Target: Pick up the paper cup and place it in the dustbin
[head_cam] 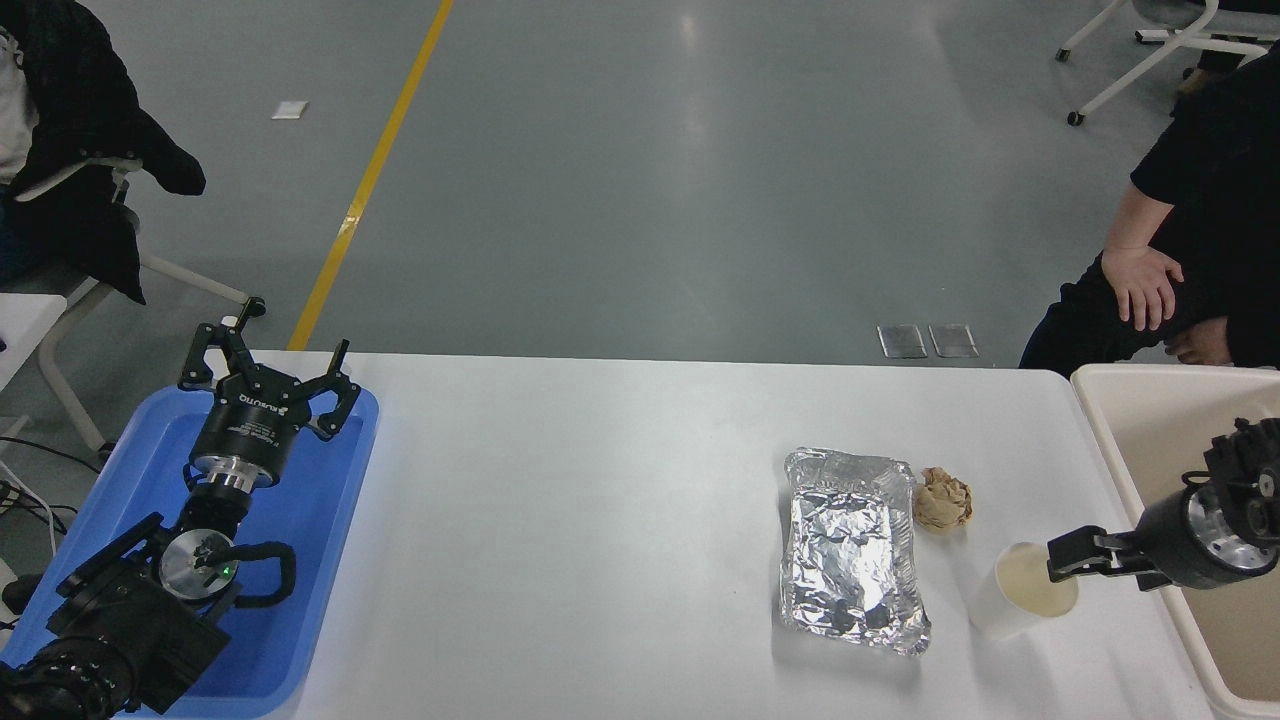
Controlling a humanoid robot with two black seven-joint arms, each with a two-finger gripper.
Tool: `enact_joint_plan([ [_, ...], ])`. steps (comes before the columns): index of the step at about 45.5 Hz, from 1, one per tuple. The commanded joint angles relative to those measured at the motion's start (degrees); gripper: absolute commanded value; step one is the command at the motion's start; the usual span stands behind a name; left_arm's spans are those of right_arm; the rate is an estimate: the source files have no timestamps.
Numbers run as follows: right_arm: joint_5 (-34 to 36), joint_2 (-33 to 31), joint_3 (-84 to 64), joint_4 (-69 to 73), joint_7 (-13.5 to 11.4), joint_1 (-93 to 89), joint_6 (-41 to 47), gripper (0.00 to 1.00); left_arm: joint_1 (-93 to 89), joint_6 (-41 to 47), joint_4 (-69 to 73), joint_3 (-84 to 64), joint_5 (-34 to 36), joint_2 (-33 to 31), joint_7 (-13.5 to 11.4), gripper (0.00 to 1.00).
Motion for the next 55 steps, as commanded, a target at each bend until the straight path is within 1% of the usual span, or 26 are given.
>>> enact_joint_plan([
  [1,0.00,0.88,2.80,-2.87,0.10,-4.27,-1.26,0.70,-0.02,0.00,0.01,0.00,0.00,0.00,0.00,1.00],
  [6,0.00,0.88,2.89,-2.96,0.02,-4.27,-1.44,0.47,-0.01,0.00,0.01,0.00,0.00,0.00,0.00,1.00],
  [8,0.09,0.96,2.89,-2.88,0.01,-4.27,-1.35,0.32,-0.02,0.00,0.01,0.00,0.00,0.00,0.00,1.00],
  [13,0.00,1.23,2.89,-2.88,0.10,-4.18,-1.35,0.00,0.07,0.00,0.01,0.00,0.00,0.00,0.00,1.00],
  [16,-0.09,1.23,2.89,-2.88,0.19,-4.01,-1.35,0.00,-0.02,0.00,-0.07,0.00,0.00,0.00,0.00,1.00],
  [23,-2.29,1.23,2.89,-2.88,1.42,-3.31,-1.53,0.00,-0.02,0.00,0.01,0.00,0.00,0.00,0.00,1.00],
  [34,-2.55,0.53,2.80,-2.53,1.86,-1.11,-1.88,0.00,-0.02,0.00,0.01,0.00,0.00,0.00,0.00,1.00],
  [38,-2.46,-0.61,2.28,-2.35,1.86,1.08,-1.70,0.00,-0.02,0.00,-0.07,0.00,0.00,0.00,0.00,1.00],
  [43,-2.55,-3.51,1.84,-1.74,1.86,5.91,-0.65,0.00,-0.02,0.00,0.01,0.00,0.00,0.00,0.00,1.00],
  [53,-3.17,-7.56,-1.68,-1.21,2.30,19.80,6.99,0.00,-0.02,0.00,0.01,0.00,0.00,0.00,0.00,1.00],
  [55,-3.43,-8.53,-2.29,-1.21,2.48,24.28,10.42,0.00,-0.02,0.00,0.01,0.00,0.00,0.00,0.00,1.00],
])
